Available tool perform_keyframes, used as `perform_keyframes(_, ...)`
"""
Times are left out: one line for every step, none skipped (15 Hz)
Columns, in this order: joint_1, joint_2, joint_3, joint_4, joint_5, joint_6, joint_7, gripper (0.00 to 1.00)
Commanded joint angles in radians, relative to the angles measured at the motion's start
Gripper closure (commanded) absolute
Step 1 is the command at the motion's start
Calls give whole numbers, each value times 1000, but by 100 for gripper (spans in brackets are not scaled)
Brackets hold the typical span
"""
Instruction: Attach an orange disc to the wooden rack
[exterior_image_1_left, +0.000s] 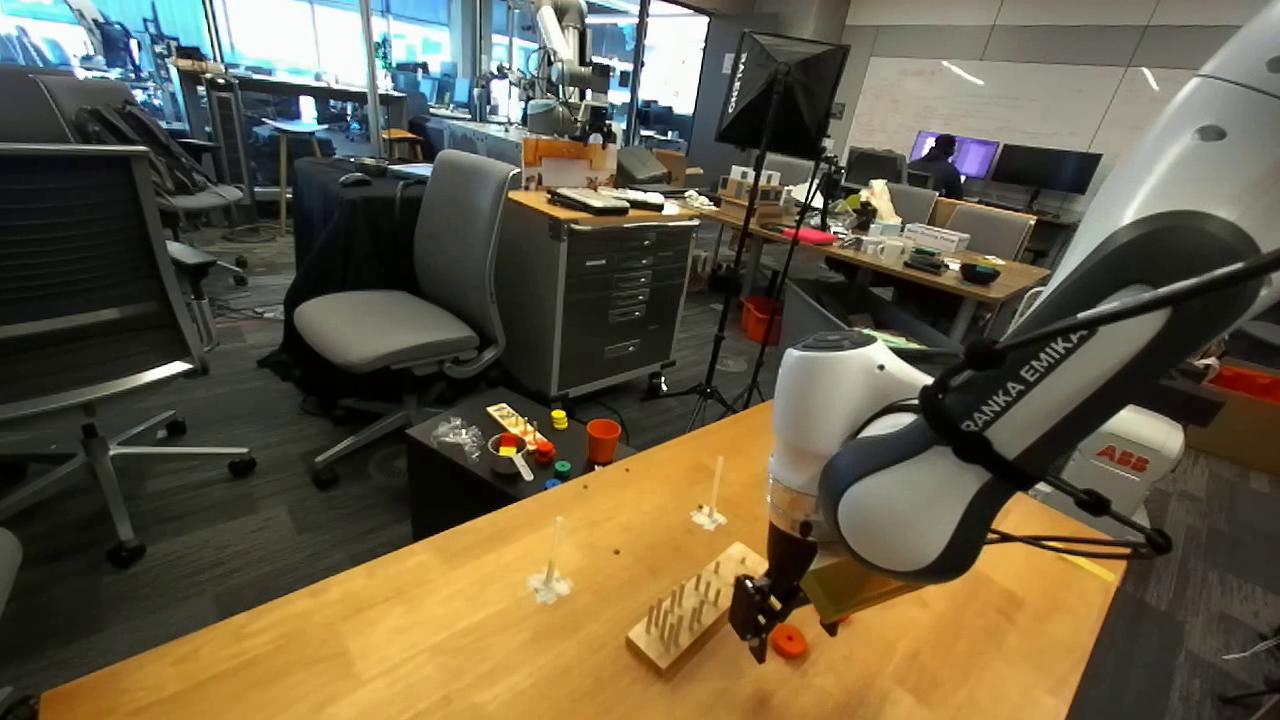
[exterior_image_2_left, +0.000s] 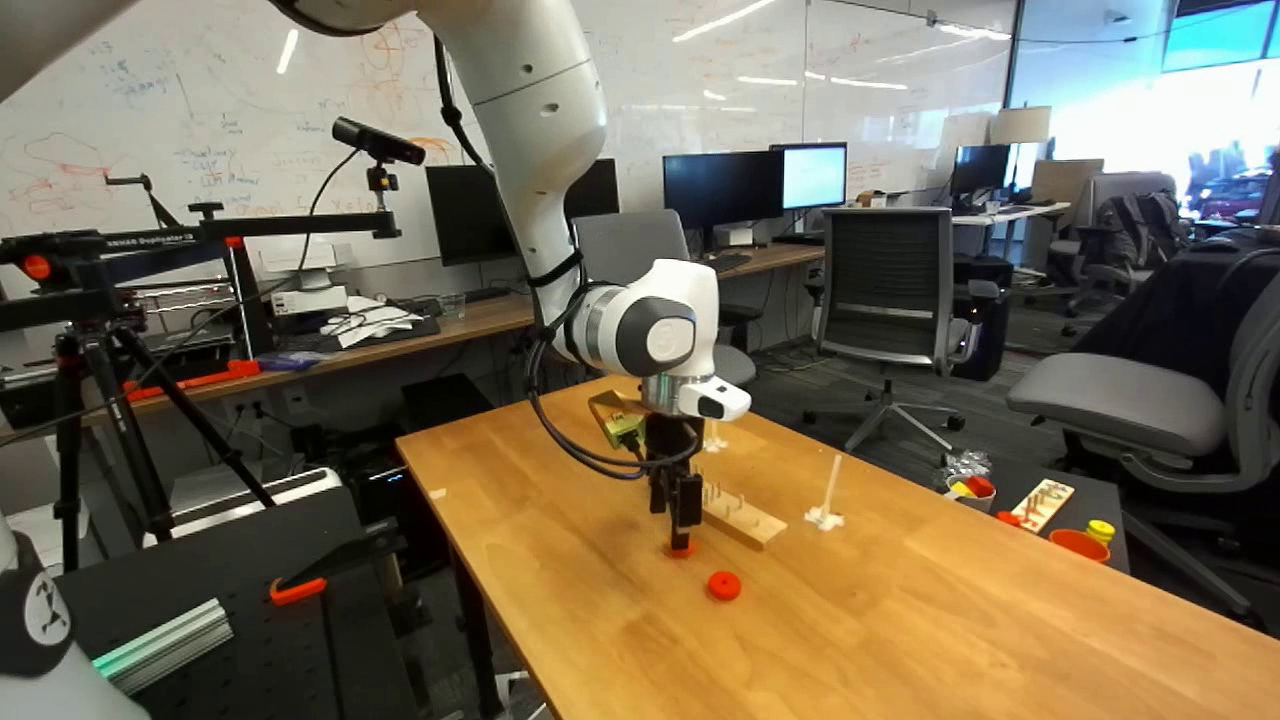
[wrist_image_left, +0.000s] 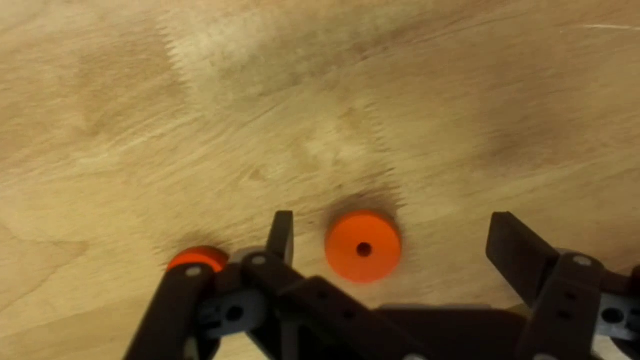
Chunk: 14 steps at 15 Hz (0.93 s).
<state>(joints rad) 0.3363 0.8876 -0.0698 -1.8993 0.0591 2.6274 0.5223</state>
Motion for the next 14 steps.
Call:
perform_keyframes(43,11,-22,-3,-8,50,27,0)
perform_keyframes(44,12,-23,-5,-5,57,24,0)
perform_keyframes(46,12,-25,-7,-4,66,25,0)
perform_keyframes(42,12,-25,-9,-1,69,23,0)
perform_keyframes(42,11,-30,-10,-1,72,24,0)
perform_keyframes(44,10,-38,-11,-2,75,27,0)
perform_keyframes(43,9,-44,-11,-2,77,27,0)
perform_keyframes(43,11,-51,-10,-3,79,28,0)
perform_keyframes(41,15,-55,-7,-2,79,28,0)
perform_keyframes(37,21,-54,-1,1,79,25,0)
perform_keyframes(35,25,-56,1,1,81,24,0)
perform_keyframes(31,34,-52,7,5,81,22,0)
perform_keyframes(27,40,-50,11,8,82,21,0)
perform_keyframes(21,46,-44,13,13,85,17,0)
